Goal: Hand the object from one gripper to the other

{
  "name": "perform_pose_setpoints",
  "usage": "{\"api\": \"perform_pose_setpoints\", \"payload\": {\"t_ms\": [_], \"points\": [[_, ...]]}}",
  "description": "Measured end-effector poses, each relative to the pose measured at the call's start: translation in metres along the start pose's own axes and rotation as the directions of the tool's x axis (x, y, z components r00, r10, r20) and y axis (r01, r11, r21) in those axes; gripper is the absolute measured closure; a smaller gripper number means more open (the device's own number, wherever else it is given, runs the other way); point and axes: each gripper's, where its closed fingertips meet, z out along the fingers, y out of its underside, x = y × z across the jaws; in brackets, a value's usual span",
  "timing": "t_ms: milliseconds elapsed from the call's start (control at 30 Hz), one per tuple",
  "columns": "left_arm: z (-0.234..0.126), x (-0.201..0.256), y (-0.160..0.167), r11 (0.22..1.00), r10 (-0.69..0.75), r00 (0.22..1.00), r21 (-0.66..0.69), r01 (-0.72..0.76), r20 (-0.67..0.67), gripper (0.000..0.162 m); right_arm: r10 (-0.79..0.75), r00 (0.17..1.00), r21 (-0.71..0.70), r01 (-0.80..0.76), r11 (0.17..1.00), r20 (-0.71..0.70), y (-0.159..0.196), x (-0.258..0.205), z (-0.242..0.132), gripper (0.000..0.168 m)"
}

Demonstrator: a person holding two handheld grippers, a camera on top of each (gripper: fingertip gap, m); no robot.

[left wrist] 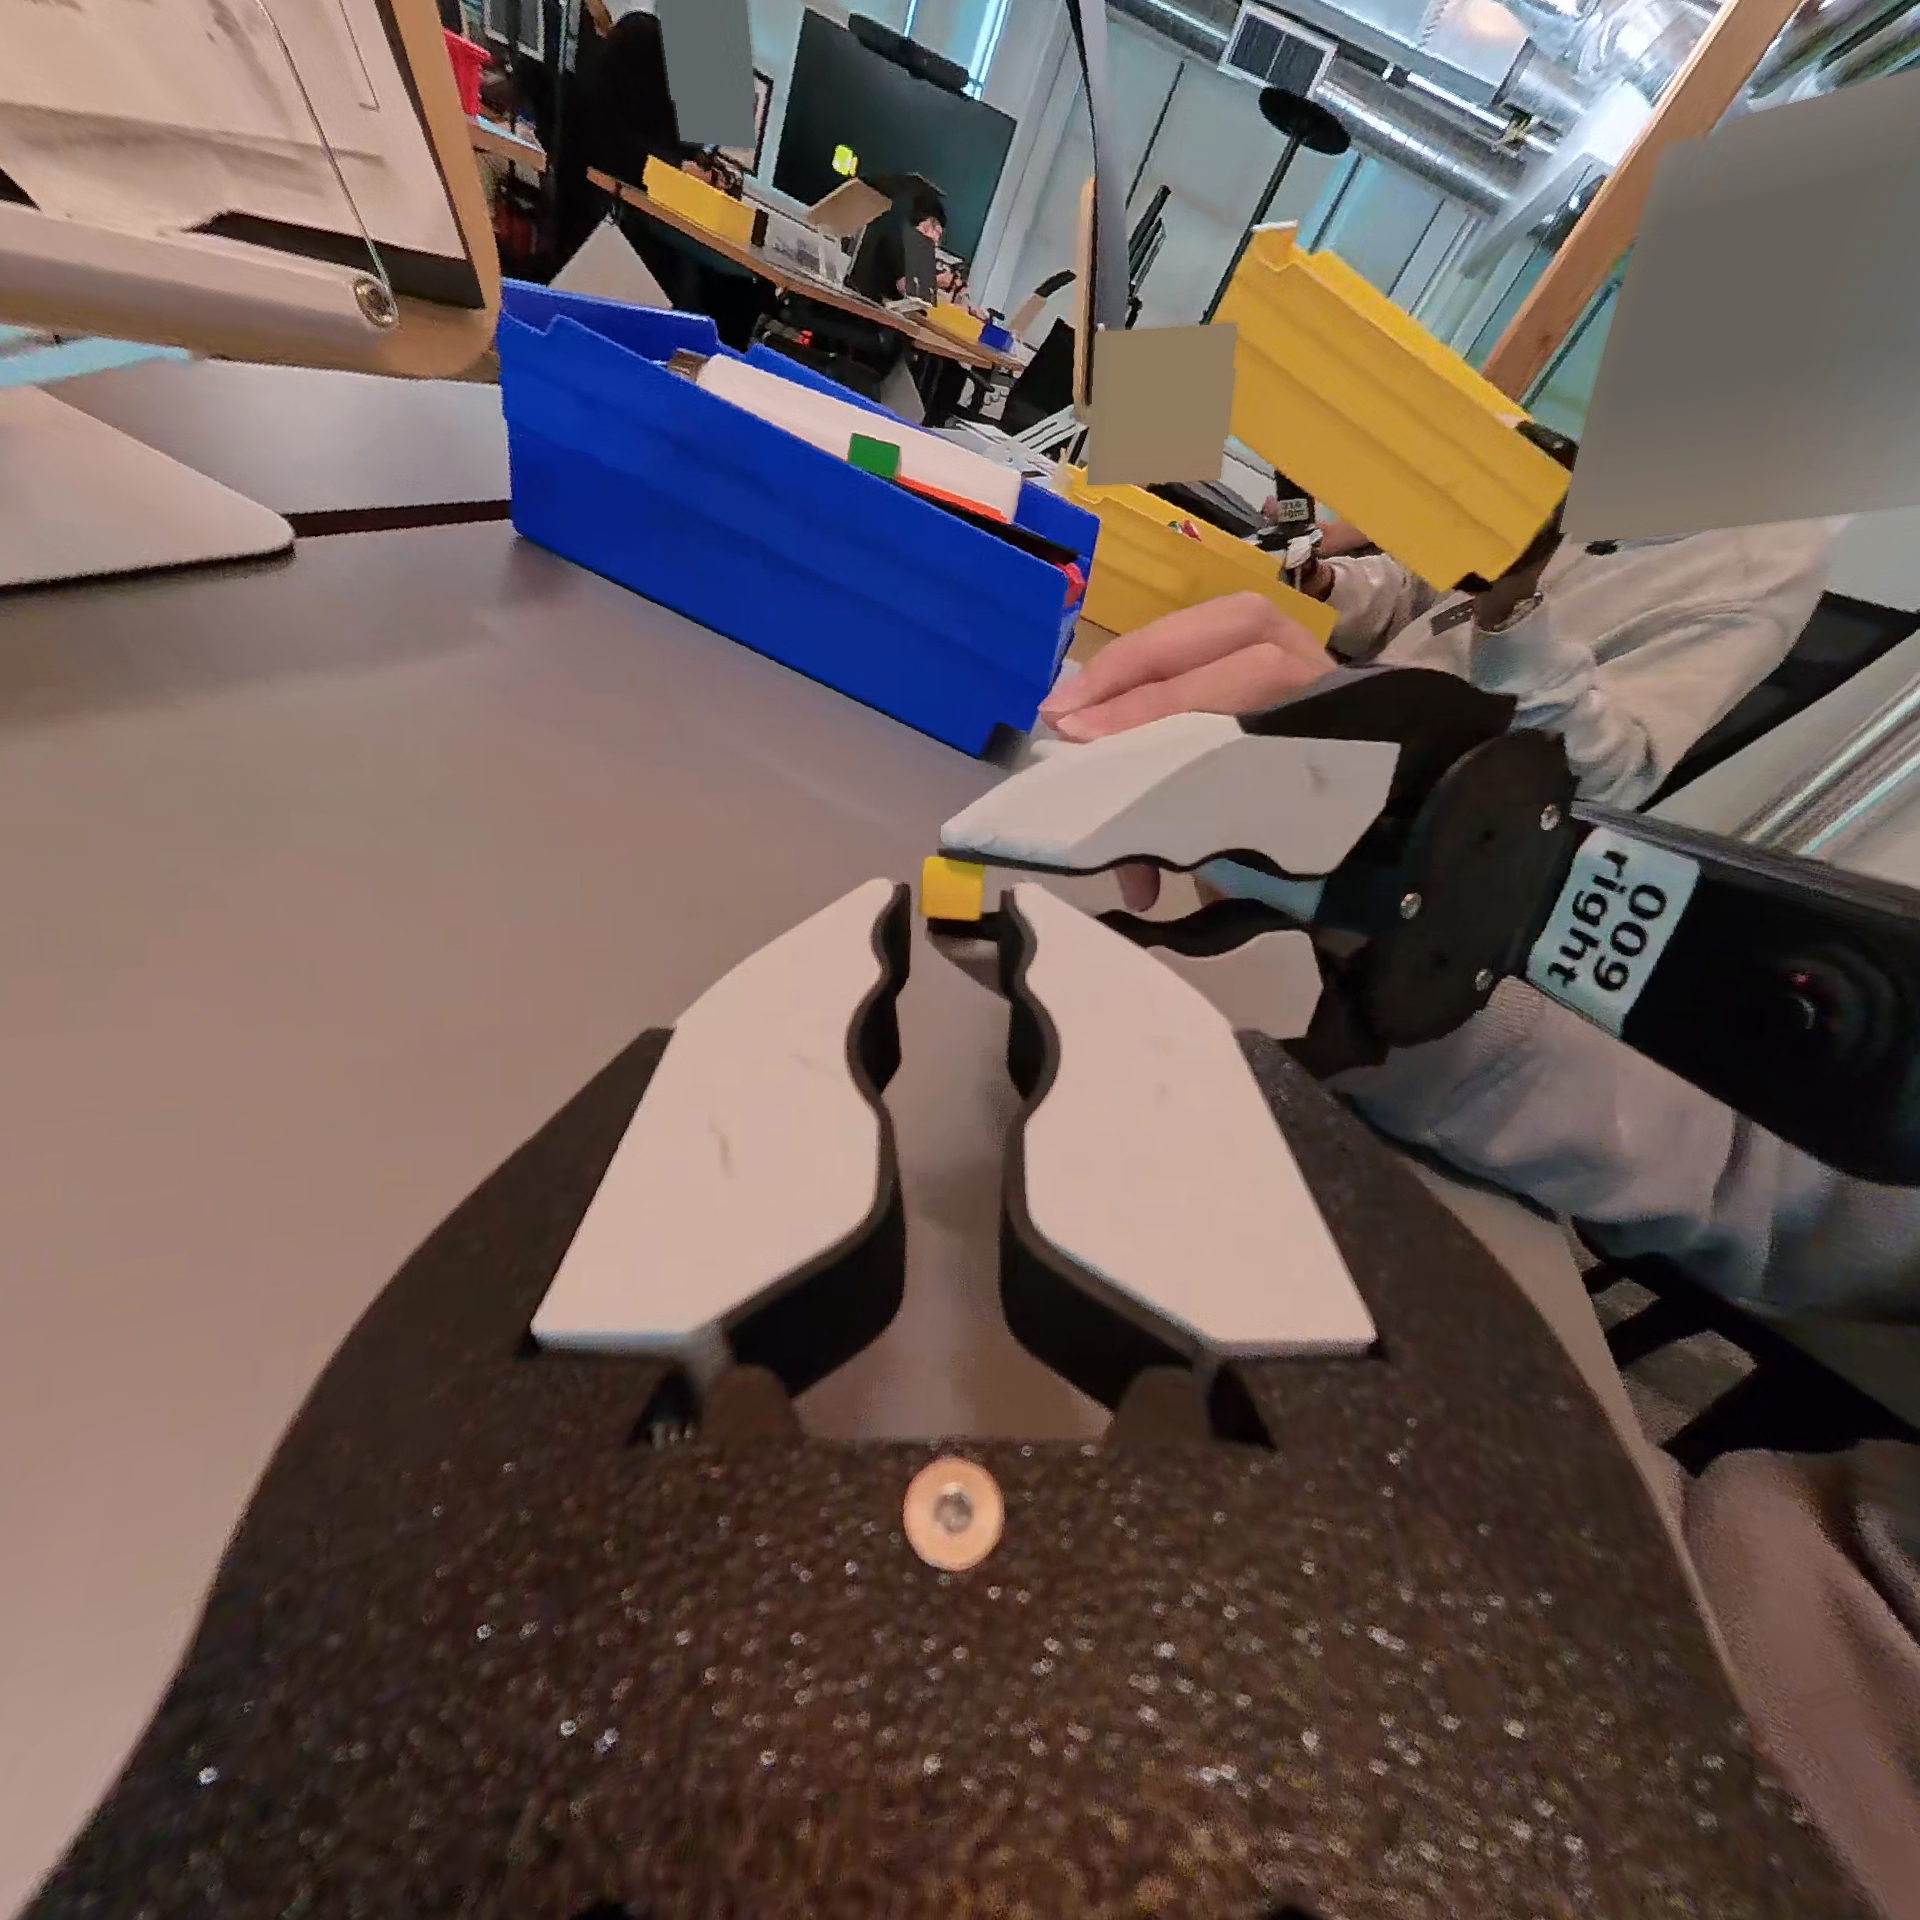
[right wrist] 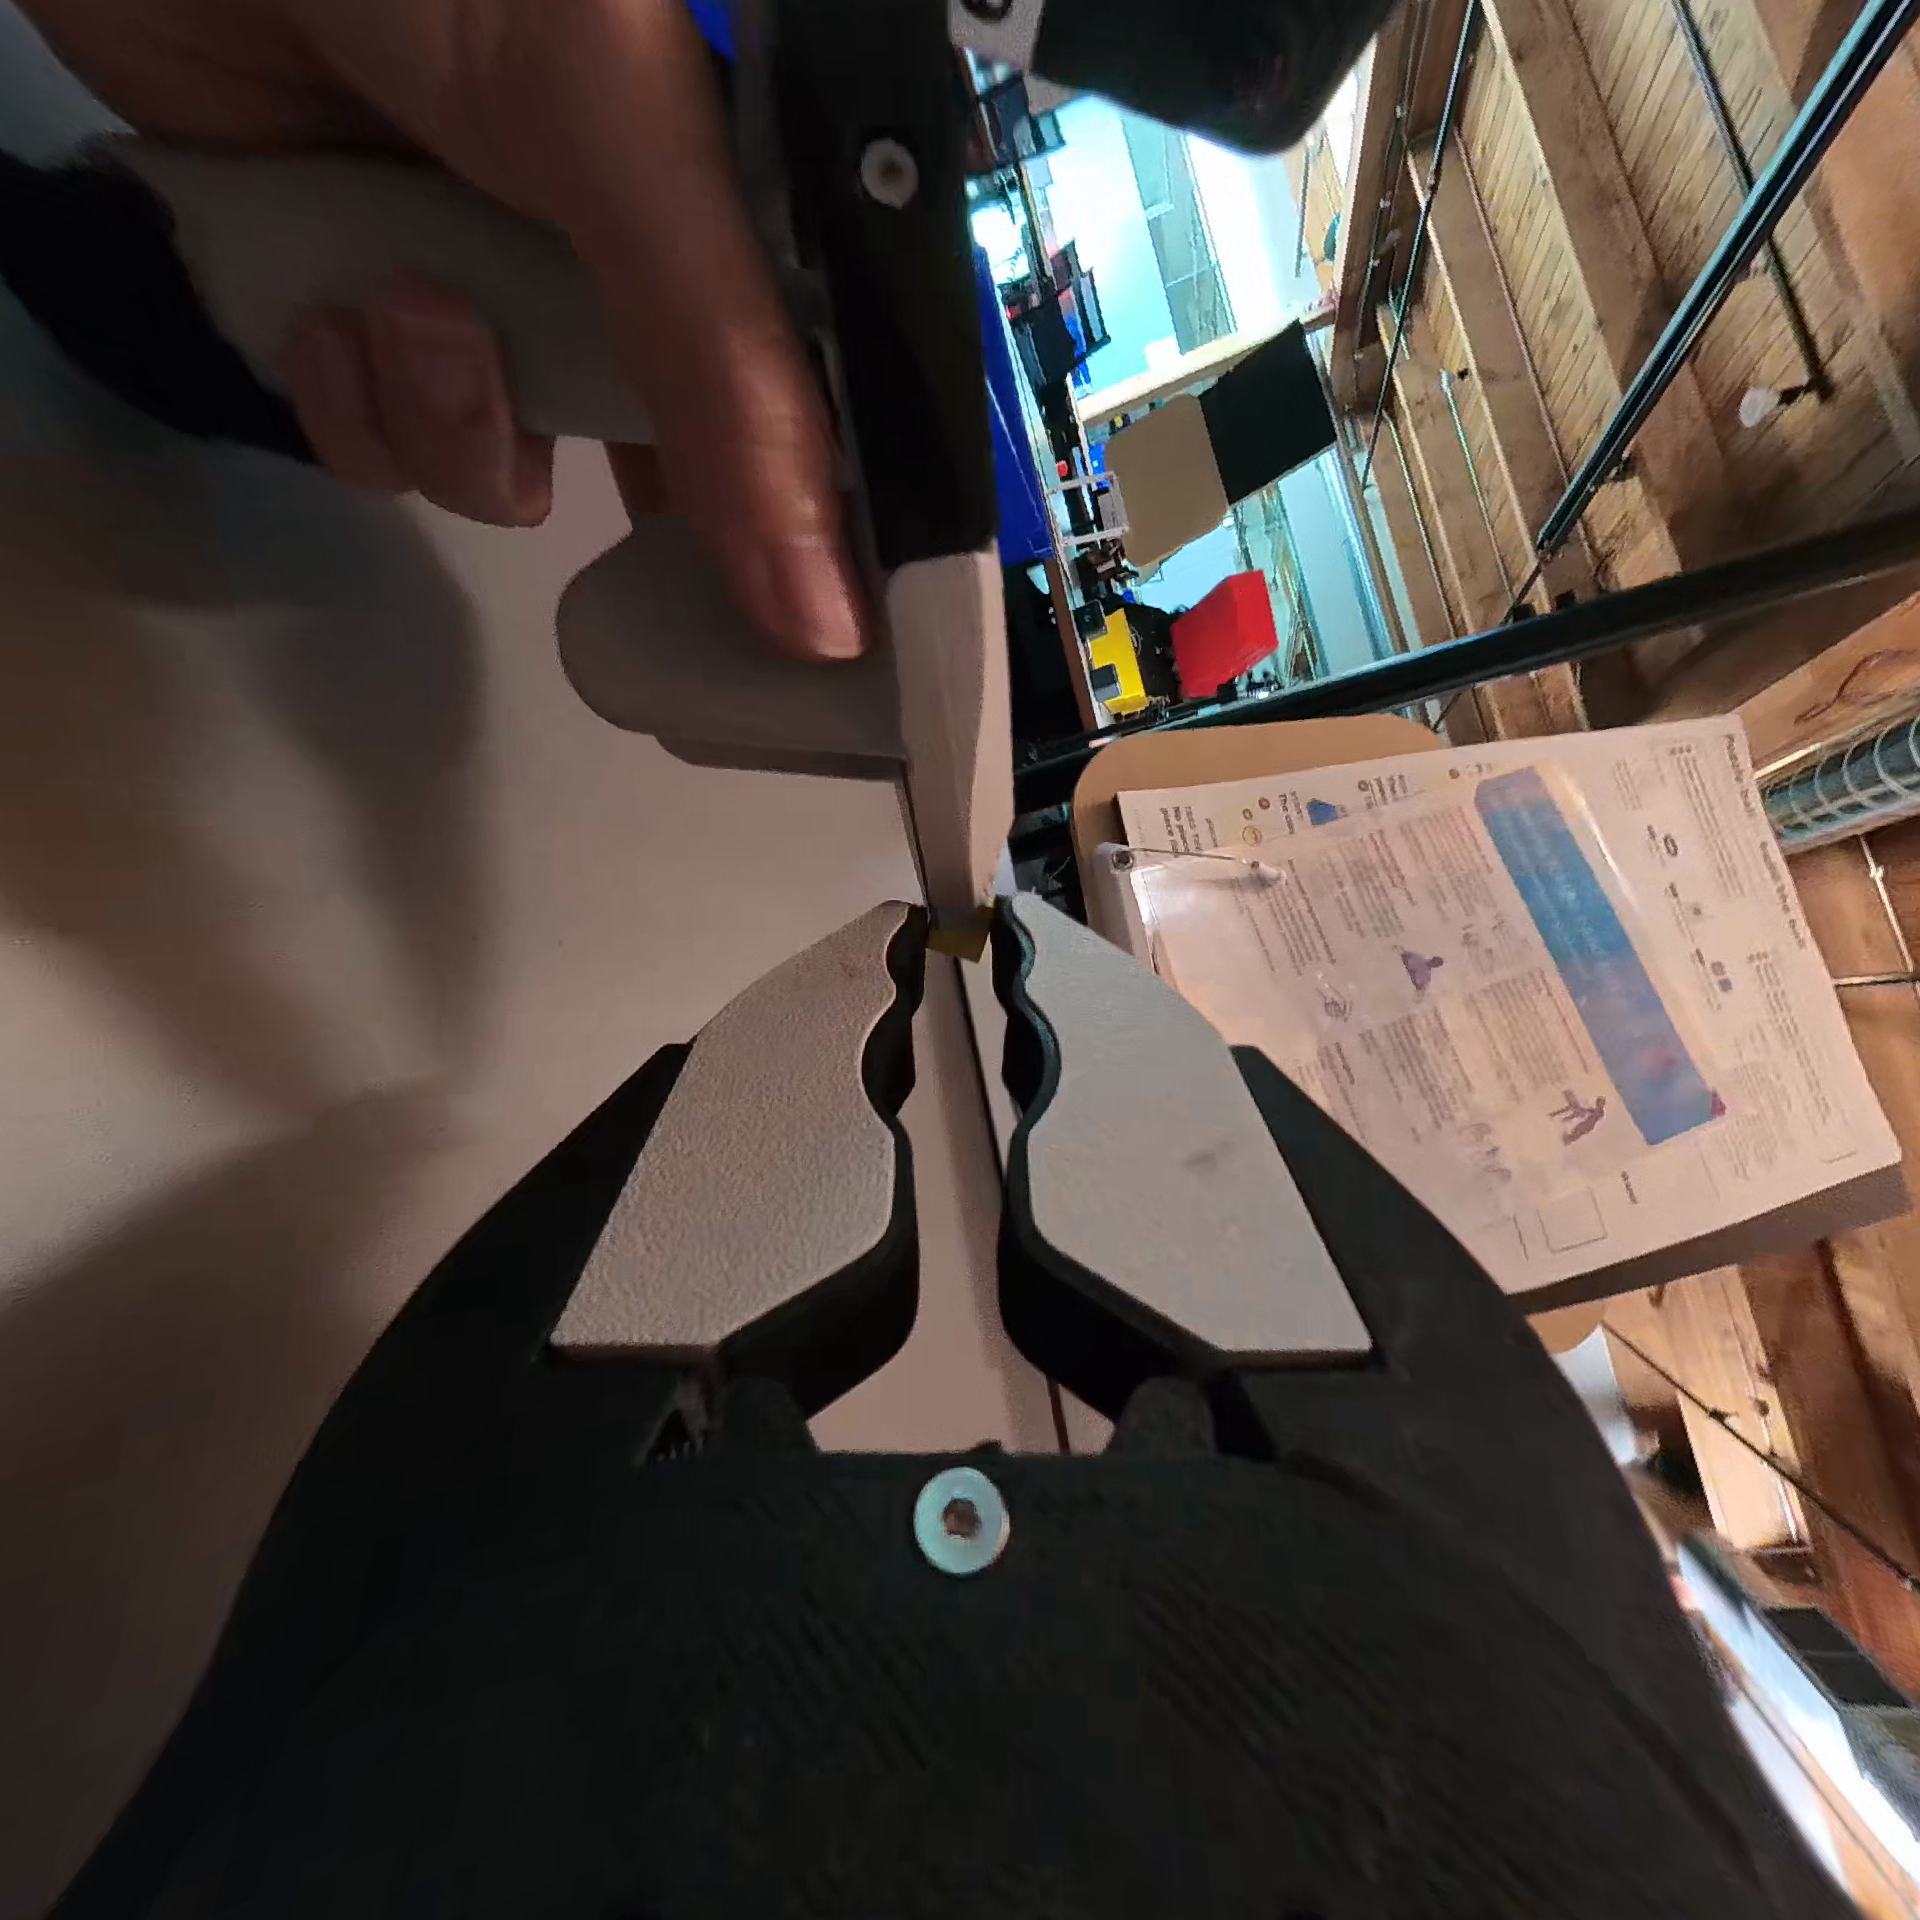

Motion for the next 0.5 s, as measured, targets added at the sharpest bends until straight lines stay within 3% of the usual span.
{"api": "perform_pose_setpoints", "payload": {"t_ms": [167,300,400,500], "points": [[0.000,-0.001,0.003,1.000,0.005,1.000,-0.017,-0.005,-0.003,0.151,-0.007,1.000,-0.002,0.007,1.000,0.019,0.001,-0.004,0.001,0.156],[-0.002,0.000,-0.002,0.998,0.069,0.998,0.007,-0.069,-0.002,0.152,0.254,0.965,0.061,-0.258,0.964,0.061,-0.001,0.001,0.000,0.155],[-0.006,-0.002,-0.009,0.994,0.096,0.995,0.042,-0.097,0.010,0.151,0.545,0.823,0.086,-0.562,0.823,0.162,0.004,0.005,0.000,0.149],[-0.012,-0.005,-0.016,0.989,0.116,0.993,0.085,-0.117,0.023,0.151,0.787,0.529,0.080,-0.842,0.534,0.317,0.004,0.010,-0.001,0.141]]}}
